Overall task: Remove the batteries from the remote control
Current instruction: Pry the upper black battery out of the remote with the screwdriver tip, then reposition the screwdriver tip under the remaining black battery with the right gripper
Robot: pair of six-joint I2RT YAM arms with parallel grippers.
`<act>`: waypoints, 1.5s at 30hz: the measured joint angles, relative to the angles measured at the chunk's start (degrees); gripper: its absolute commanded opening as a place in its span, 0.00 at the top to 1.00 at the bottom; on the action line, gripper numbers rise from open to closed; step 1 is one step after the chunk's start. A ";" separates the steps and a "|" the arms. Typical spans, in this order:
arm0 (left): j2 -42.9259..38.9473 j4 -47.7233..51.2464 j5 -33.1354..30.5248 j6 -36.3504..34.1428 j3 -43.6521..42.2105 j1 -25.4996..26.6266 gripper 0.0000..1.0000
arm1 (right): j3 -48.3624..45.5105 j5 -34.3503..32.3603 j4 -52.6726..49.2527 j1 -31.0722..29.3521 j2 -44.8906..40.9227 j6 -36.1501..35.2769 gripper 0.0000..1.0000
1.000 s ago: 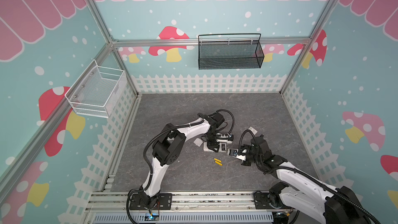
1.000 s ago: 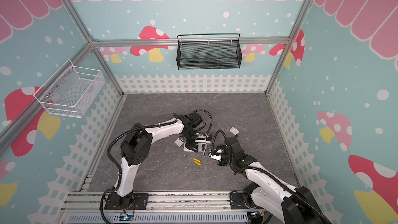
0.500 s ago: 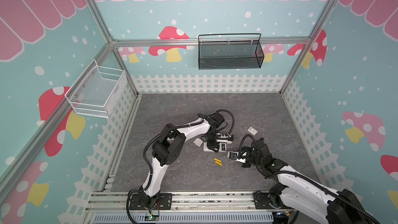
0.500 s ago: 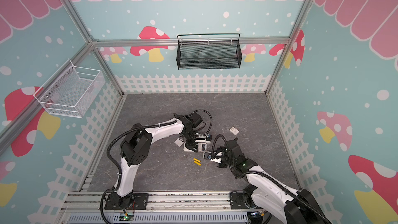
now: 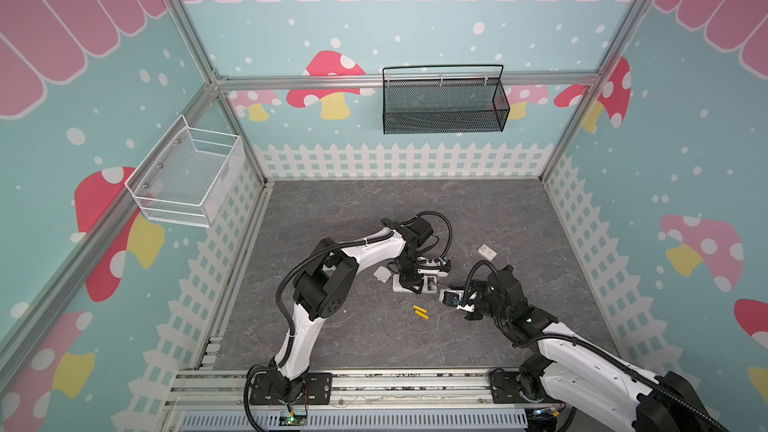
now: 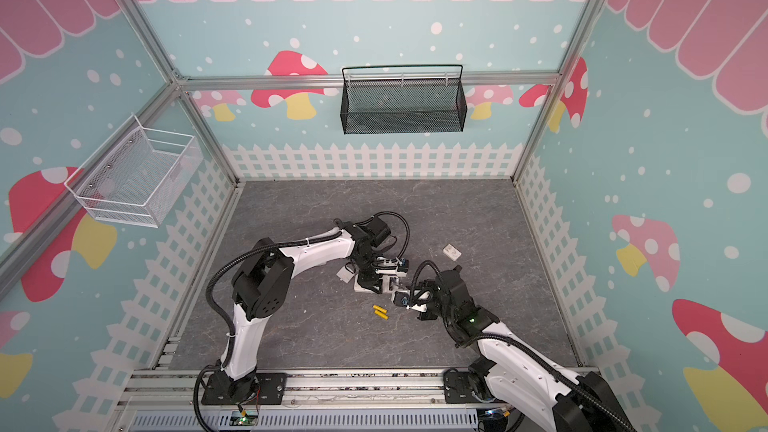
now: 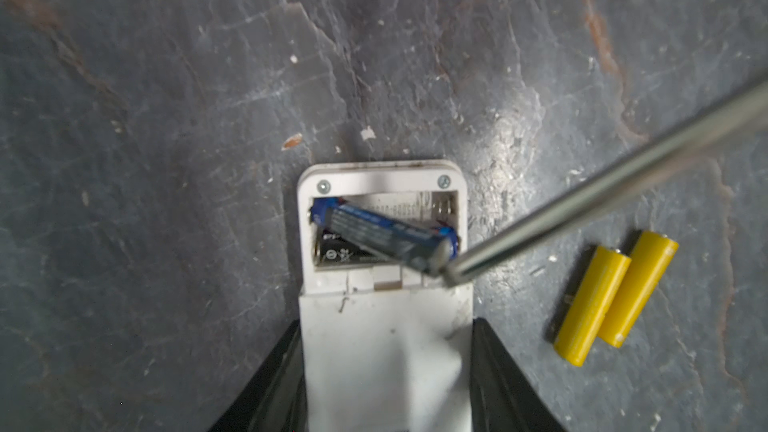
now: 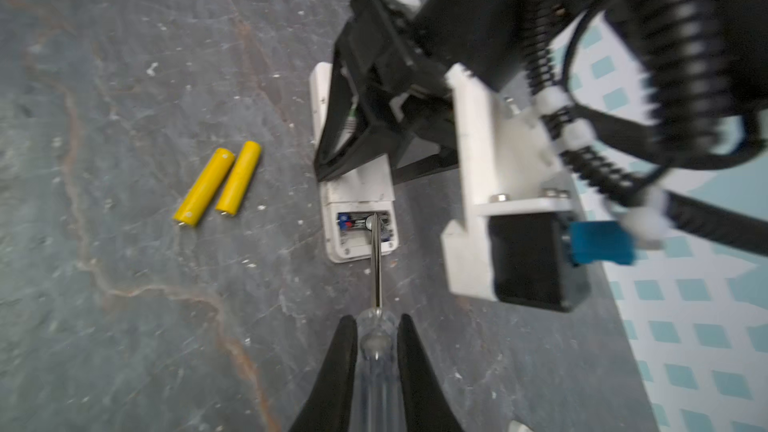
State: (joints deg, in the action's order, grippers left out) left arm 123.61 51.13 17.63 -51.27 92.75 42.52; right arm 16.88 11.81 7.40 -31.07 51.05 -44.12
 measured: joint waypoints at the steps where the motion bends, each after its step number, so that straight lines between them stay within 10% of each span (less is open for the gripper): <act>1: -0.02 0.00 -0.04 0.00 0.00 0.02 0.52 | 0.00 -1.14 0.72 0.33 -0.09 0.00 1.00; 27: -0.35 0.20 -4.83 0.35 0.72 1.16 0.75 | 0.00 -7.34 0.72 1.38 -2.82 3.98 1.00; 45: -1.40 -3.15 -7.45 7.17 -0.76 -0.87 0.64 | 17.66 4.59 -12.79 17.81 3.48 33.33 1.00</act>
State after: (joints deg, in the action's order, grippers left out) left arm 122.21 47.99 10.17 -44.10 91.98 41.65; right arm 34.54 16.40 -5.39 -13.26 54.52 -10.79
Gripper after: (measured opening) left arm 0.513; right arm 0.157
